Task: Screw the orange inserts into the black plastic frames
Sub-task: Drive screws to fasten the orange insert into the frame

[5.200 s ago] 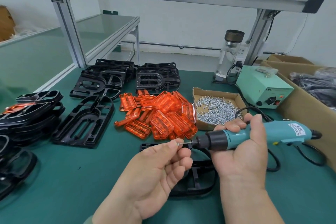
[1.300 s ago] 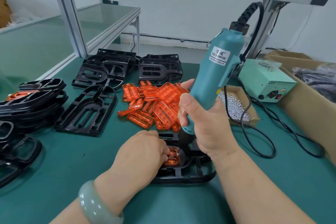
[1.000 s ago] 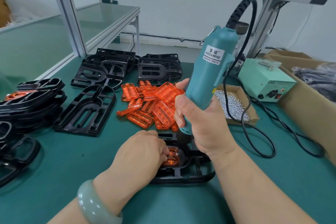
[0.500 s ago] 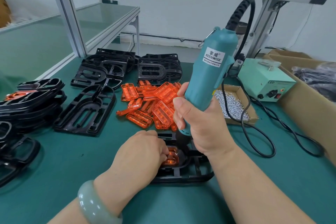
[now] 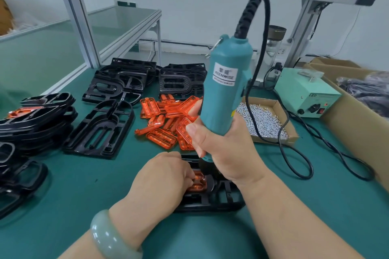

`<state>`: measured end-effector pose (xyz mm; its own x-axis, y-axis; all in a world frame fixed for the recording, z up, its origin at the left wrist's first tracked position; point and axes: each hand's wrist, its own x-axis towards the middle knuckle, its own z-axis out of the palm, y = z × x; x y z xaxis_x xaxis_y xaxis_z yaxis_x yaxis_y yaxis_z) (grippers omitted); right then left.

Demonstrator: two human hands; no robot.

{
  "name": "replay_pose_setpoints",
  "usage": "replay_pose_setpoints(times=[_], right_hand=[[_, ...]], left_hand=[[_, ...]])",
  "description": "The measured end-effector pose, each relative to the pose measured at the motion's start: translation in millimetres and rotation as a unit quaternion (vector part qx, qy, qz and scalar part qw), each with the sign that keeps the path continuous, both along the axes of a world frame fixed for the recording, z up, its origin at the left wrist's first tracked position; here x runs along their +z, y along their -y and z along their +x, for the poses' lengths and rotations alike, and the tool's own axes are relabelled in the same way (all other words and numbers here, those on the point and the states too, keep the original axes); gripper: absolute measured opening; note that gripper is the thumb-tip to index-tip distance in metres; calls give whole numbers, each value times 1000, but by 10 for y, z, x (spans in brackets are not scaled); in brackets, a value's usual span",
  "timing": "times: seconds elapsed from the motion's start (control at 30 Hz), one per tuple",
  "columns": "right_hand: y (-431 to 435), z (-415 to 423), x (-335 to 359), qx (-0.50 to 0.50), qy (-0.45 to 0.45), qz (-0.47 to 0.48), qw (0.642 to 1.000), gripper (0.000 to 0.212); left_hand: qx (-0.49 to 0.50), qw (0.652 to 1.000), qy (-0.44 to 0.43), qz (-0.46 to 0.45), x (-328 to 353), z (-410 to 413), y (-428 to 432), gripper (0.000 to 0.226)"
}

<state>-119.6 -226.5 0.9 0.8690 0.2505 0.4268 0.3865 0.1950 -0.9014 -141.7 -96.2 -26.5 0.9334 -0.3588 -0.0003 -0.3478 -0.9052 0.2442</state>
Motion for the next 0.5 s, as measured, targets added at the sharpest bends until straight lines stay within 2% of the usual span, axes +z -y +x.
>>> replay_pose_setpoints(times=[0.17,0.5], right_hand=[[45,37,-17,23,3,29,999,20],[50,61,26,8,1,67,998,15]], left_hand=[[4,1000,-20,-11,14,12,7,23],[7,998,12,-54,-71,0,-35,18]])
